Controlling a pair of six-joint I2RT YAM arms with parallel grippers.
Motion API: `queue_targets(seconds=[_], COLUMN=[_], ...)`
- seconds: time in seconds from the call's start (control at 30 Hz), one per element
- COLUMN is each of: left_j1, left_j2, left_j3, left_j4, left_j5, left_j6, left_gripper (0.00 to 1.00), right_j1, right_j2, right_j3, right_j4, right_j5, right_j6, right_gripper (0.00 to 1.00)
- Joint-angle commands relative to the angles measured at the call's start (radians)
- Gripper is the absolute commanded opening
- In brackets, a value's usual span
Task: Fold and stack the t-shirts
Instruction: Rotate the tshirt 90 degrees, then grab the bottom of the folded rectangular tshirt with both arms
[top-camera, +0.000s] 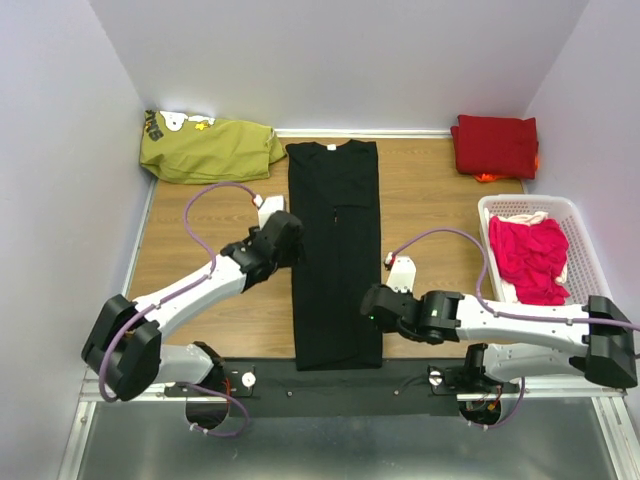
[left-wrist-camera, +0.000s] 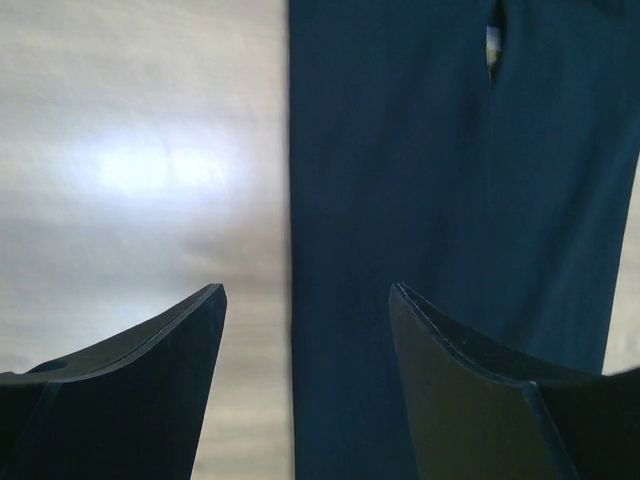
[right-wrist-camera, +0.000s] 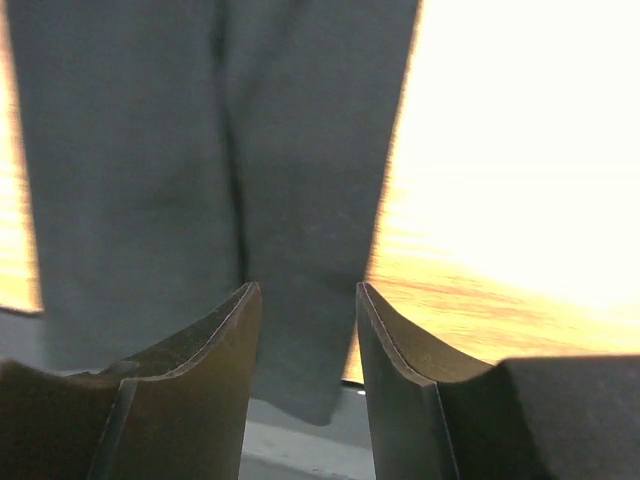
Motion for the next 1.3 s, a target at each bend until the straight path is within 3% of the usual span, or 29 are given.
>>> queue_targets(seconds=[0.0,0.37,0.73,0.9,1.27], left_j1=[-0.115,-0.419,-0.611,-0.701,-0.728], left_j2=[-0.071,-0.055,-0.146,-0.083,-0.098], left_j3=[-0.127,-0.158,-0.276,-0.253,-0.266], left_j4=[-0.082,-0.321,-0.318,-0.332,-0.381], left_j5=[0.083,0.098,0.144,0.173,0.181], left_j6=[-0.13,-0.418,-0.859,-0.928,-0.995], left_gripper=[0.75,0.68,0.67,0.65,0.64], right_j1=[0.003,0.004,0.013,0.015,0.044], right_j2=[0.065,-0.038,-0.075,-0.118,-0.09], right_j3=[-0.05,-0.132,-0.185,-0.226,-0.28], right_j4=[-0.055,-0.038,-0.016,0.023,0.18], right_j5=[-0.005,-0.085,-0.094,-0.118,-0.189], right_j6=[0.065,0.079,0.047,0.047,0.035], right_gripper=[0.52,0.52,0.51,0.5,0.45])
